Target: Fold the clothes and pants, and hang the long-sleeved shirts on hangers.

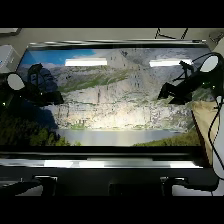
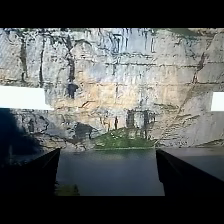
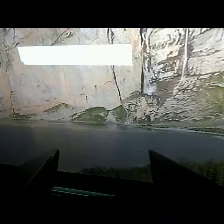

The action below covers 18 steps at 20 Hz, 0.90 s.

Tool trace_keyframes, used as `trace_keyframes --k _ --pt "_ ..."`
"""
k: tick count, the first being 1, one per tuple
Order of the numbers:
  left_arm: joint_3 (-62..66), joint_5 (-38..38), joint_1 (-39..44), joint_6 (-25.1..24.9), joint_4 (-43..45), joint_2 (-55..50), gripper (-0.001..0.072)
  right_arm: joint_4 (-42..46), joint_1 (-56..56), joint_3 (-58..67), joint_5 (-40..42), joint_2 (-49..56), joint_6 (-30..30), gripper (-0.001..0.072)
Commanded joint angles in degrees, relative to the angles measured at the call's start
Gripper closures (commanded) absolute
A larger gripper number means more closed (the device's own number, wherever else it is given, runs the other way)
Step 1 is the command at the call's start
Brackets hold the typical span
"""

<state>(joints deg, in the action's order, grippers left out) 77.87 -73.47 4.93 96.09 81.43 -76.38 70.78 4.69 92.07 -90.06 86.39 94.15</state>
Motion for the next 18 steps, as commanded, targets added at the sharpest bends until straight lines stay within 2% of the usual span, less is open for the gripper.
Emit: trace_keyframes --k 1,2,4,7,11,12,14,15,16,18 --pt "0.0 0.0 0.0 0.0 0.0 0.0 -0.0007 0.0 -0.1 0.0 0.0 0.0 0.1 0.0082" --pt "0.0 0.0 0.0 0.0 0.0 0.0 -0.0007 0.0 -0.1 0.0 0.0 0.0 0.1 0.0082" --pt "0.0 1.1 0.0 0.0 -0.2 -0.1 -0.0007 0.0 -0.1 0.0 5.6 0.1 0.1 0.0082" --pt "0.0 8.8 0.0 0.0 -0.3 -0.8 -0.0007 0.1 -0.1 0.0 14.2 0.0 0.1 0.0082" --pt "0.0 16.2 0.2 0.0 -1.6 -2.7 -0.0007 1.0 -0.1 0.0 19.6 0.1 -2.0 0.0083" --pt "0.0 20.6 0.2 0.0 -1.4 -3.7 -0.0007 1.1 -0.1 0.0 20.0 0.1 -2.1 0.0083" --pt "0.2 36.6 -1.0 0.0 0.3 -6.5 -0.0007 1.9 -0.1 0.0 21.2 0.1 -2.4 0.0083" --pt "1.9 41.7 -3.0 0.2 1.1 -8.7 -0.0008 2.5 -0.1 0.0 21.7 0.1 -3.2 0.0083" --pt "5.9 41.5 -6.6 4.0 1.0 -12.0 -0.0009 3.2 -0.1 0.0 21.7 0.2 -3.5 0.0084" --pt "14.3 35.4 -15.3 18.4 -0.7 -18.6 -0.0009 4.3 -0.1 0.0 20.7 0.3 -3.5 0.0085"
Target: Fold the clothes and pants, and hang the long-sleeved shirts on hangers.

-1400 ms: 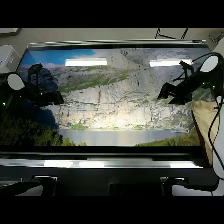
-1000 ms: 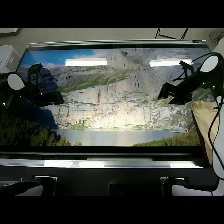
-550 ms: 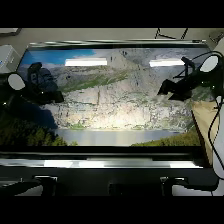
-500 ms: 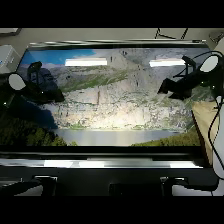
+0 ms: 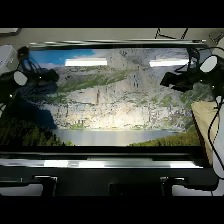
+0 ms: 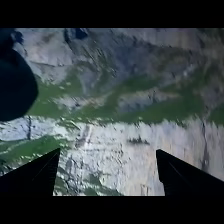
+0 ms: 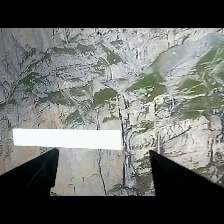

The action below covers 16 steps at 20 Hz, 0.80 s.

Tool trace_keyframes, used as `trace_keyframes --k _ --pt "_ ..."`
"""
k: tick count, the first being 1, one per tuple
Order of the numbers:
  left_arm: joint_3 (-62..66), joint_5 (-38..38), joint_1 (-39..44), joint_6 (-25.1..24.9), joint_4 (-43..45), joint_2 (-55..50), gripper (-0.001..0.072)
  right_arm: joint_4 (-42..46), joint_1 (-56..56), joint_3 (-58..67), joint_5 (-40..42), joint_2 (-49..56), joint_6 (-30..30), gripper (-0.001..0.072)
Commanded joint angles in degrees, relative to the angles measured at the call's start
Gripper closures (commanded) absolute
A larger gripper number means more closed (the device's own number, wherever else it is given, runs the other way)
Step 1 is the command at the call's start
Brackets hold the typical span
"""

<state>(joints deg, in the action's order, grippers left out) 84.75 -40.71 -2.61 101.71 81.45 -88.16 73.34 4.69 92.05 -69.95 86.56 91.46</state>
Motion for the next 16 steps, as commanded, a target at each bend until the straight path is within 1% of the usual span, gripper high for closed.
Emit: trace_keyframes --k 1,2,3,5,7,8,9,13,15,16 --pt "10.4 -1.0 -12.4 19.1 -4.3 -9.4 -0.0009 2.2 -0.1 0.0 -0.1 0.3 -0.9 0.0092" --pt "11.5 -2.6 -16.5 21.5 -8.4 -11.1 -0.0009 2.4 -0.1 0.0 -0.7 0.4 -0.9 0.0128" --pt "11.5 -3.4 -20.1 21.6 -12.9 -12.5 -0.0009 2.4 -0.1 0.0 -0.9 0.5 -0.9 0.0162" --pt "11.3 -5.1 -25.5 21.3 -18.8 -15.7 -0.0009 2.3 -0.1 0.0 -0.8 0.7 -0.8 0.016" --pt "11.3 -5.0 -27.0 20.9 -20.7 -19.0 -0.0009 2.3 -0.1 0.0 -0.6 0.9 -0.8 0.016" --pt "11.3 -3.9 -26.9 18.9 -22.2 -21.0 -0.0009 2.3 -0.1 0.0 -0.6 0.9 -0.8 0.016" --pt "11.3 -1.8 -26.4 16.0 -25.8 -23.1 -0.0013 2.1 -0.1 0.0 -0.7 0.9 -0.8 0.016" --pt "11.3 10.6 -24.0 -0.8 -49.3 -29.6 -0.0013 1.8 -0.1 0.0 -4.2 0.9 -0.8 0.016" --pt "11.3 15.4 -22.6 -8.6 -57.8 -31.3 -0.0013 1.8 -0.1 0.0 -6.1 0.9 -0.6 0.0161" --pt "11.3 16.7 -22.1 -10.2 -59.7 -31.9 -0.0011 1.8 -0.1 0.0 -6.7 0.9 0.0 0.0161"
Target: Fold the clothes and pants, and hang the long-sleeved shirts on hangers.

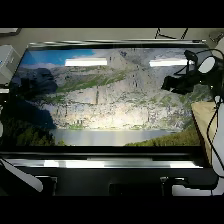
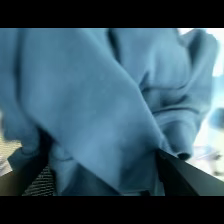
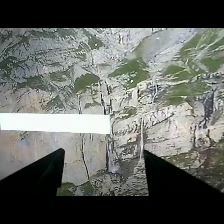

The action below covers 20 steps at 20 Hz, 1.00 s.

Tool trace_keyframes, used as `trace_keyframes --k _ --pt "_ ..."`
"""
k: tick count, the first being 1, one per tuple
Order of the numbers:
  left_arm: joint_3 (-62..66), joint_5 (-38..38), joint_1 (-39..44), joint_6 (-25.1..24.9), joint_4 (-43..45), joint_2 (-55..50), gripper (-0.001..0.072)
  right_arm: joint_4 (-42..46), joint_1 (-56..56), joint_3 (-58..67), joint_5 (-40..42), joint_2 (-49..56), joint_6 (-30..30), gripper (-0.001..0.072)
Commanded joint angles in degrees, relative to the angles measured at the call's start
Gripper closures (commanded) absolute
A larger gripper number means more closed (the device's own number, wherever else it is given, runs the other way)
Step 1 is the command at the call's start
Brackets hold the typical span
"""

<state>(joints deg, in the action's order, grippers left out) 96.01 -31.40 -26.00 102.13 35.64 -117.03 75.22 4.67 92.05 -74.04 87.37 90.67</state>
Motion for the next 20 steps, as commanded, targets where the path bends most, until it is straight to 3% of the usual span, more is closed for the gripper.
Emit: trace_keyframes --k 1,2,3,4,6,7,10,14,16,20 --pt "0.1 8.2 2.0 -10.9 -14.3 -3.4 -0.0007 -0.2 -0.1 0.0 -2.8 0.0 1.5 0.0161" --pt "0.1 8.4 2.5 -10.8 -14.3 -3.6 0.0027 -0.4 -0.1 0.0 -3.1 0.0 1.9 0.0161" --pt "0.1 7.6 2.9 -10.6 -14.3 -3.6 0.0387 -0.8 -0.1 0.0 -3.5 0.0 1.9 0.0161" --pt "0.1 6.0 3.0 -10.9 -15.0 -3.2 0.0681 -1.1 -0.1 0.0 -4.0 0.0 1.9 0.016" --pt "0.7 1.4 3.4 -14.6 -15.1 -0.7 0.0685 -1.0 0.0 0.0 -5.1 -0.3 1.8 0.016" --pt "0.8 -0.9 3.8 -20.0 -15.1 2.1 0.0686 -1.0 0.0 0.0 -5.4 -0.7 1.0 0.016" --pt "0.8 -12.0 6.6 -46.4 -12.8 16.3 0.0688 -0.3 0.0 0.1 -5.5 -3.7 -3.0 0.0159" --pt "0.4 -23.2 16.6 -46.4 -0.8 37.7 0.0688 5.5 0.0 0.1 -3.8 -11.0 -4.6 0.0158" --pt "-2.2 -22.8 25.0 -45.7 0.7 45.5 0.0687 8.1 0.0 0.1 -2.7 -14.8 -4.6 0.0151" --pt "-12.5 -14.6 45.1 -37.7 3.8 51.9 0.0687 11.6 0.0 0.1 -2.6 -20.3 -4.5 0.0148"
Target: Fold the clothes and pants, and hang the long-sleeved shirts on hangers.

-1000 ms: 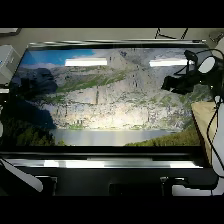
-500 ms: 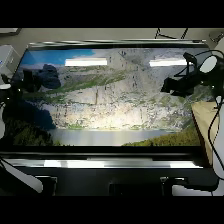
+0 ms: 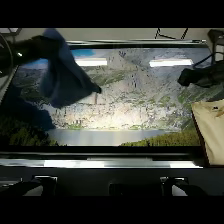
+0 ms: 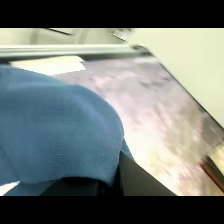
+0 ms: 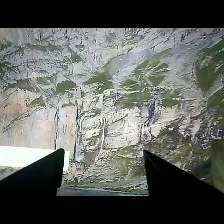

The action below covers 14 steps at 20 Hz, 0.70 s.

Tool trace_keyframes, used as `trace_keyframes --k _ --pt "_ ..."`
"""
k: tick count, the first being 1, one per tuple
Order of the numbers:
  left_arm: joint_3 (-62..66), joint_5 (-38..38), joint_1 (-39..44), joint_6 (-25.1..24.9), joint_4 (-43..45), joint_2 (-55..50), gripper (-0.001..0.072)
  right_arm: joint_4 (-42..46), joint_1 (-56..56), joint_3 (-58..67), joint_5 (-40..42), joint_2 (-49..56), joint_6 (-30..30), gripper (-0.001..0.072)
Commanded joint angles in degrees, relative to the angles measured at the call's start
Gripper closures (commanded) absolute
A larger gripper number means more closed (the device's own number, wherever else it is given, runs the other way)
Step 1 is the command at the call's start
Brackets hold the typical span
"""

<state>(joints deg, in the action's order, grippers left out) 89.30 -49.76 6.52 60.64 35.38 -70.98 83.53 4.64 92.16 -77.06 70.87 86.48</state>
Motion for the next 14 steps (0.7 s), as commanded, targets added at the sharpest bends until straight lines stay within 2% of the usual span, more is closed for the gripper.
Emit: trace_keyframes --k 1,5,6,8,9,10,11,14 --pt "-8.5 6.3 17.2 4.9 5.9 5.4 0.0687 3.3 0.0 0.0 0.3 -4.7 -0.1 0.0148" --pt "-18.7 25.2 37.0 10.4 6.4 -4.5 0.0686 3.1 0.0 0.0 0.2 -5.6 1.4 0.0148" --pt "-18.6 26.9 41.7 11.1 6.2 -9.4 0.0686 3.1 0.0 0.0 0.3 -5.6 1.6 0.0148" --pt "-16.6 26.6 48.3 18.9 5.9 -18.8 0.0679 3.1 0.0 0.0 0.5 -5.6 1.7 0.0148" --pt "-15.0 24.5 49.9 22.6 5.8 -22.4 0.0512 3.1 0.0 0.0 0.4 -5.6 1.7 0.0148" --pt "-13.0 21.0 50.4 26.3 5.1 -25.3 0.0099 3.1 0.0 0.0 0.2 -5.6 2.0 0.0149" --pt "-11.2 16.8 49.5 28.7 5.2 -26.7 -0.0011 3.1 0.0 0.0 -0.4 -5.5 2.6 0.0148" --pt "-7.6 1.5 39.8 26.2 7.7 -25.3 -0.001 1.5 0.0 -0.3 -7.1 -3.3 2.7 0.012"
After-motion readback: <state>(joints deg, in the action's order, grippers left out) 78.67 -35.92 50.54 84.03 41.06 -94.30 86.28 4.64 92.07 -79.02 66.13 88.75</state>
